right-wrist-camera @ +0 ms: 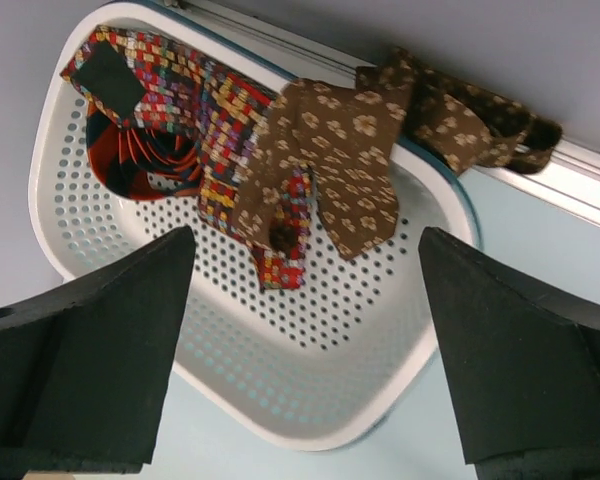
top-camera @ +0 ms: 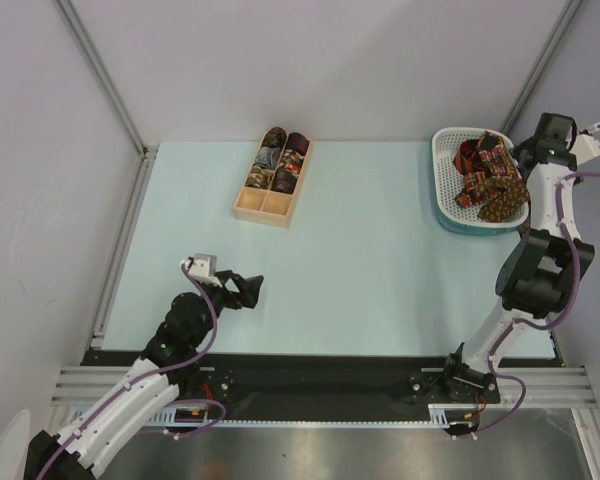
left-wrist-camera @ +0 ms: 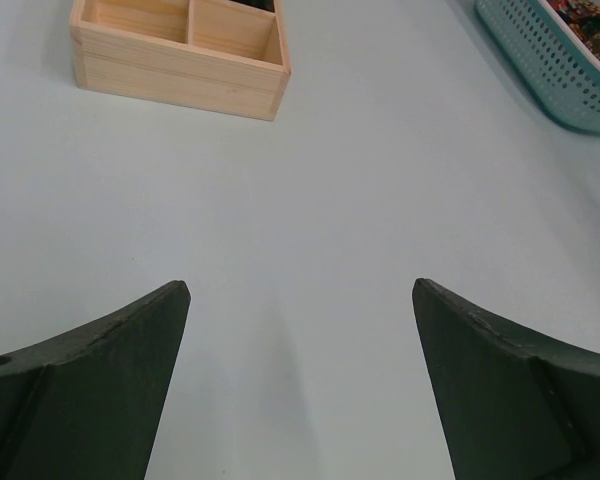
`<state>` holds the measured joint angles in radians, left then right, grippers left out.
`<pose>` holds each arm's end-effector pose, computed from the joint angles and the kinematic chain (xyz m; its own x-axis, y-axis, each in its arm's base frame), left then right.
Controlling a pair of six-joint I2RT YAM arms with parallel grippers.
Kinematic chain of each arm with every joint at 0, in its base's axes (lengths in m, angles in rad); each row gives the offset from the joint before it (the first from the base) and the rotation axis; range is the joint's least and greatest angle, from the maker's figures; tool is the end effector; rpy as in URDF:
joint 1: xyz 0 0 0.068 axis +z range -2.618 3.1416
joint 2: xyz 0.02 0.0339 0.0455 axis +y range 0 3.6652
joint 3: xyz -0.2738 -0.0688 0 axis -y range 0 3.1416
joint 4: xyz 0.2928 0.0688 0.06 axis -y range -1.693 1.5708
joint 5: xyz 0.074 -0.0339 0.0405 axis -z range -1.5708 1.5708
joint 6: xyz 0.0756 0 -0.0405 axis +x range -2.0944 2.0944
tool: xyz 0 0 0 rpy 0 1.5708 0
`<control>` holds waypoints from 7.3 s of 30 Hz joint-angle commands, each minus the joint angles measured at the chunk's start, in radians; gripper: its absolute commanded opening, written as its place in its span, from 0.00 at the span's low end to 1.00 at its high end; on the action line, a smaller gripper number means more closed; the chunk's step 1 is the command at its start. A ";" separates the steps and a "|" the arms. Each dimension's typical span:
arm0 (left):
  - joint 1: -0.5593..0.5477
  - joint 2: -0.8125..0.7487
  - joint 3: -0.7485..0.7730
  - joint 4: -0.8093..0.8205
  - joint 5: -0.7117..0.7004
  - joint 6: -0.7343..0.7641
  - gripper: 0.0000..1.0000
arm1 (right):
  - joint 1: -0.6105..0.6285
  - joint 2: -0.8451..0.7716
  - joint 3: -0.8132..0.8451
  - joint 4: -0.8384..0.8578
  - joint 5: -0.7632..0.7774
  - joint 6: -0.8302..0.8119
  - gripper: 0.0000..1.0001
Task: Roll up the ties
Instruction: Grab a tie with the right arm, then move the tie to the center of the board
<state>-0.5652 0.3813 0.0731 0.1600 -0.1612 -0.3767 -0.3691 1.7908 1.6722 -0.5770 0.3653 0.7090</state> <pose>0.1839 -0.1023 0.1618 -0.2611 -0.2644 -0.9284 0.3210 0.8832 -0.3418 0.4460 -0.2015 0.3130 -0.0677 0.6782 -0.7317 0.8390 0.4356 0.3261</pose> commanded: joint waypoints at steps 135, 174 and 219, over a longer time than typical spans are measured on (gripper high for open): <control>-0.035 0.179 0.079 0.128 0.193 0.021 1.00 | 0.566 -0.119 -0.384 0.089 0.090 -0.115 1.00; -0.042 0.160 0.082 0.115 0.175 0.025 1.00 | 0.856 -0.485 -0.069 0.009 0.034 -0.353 0.00; -0.222 0.582 0.335 0.042 0.154 -0.122 1.00 | 0.691 0.084 -0.112 0.337 -1.163 -0.266 0.00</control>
<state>-0.7494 0.9108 0.3153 0.1921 -0.0299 -0.4091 0.3416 1.8668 1.5356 -0.3183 -0.7834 0.4030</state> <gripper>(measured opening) 0.996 0.022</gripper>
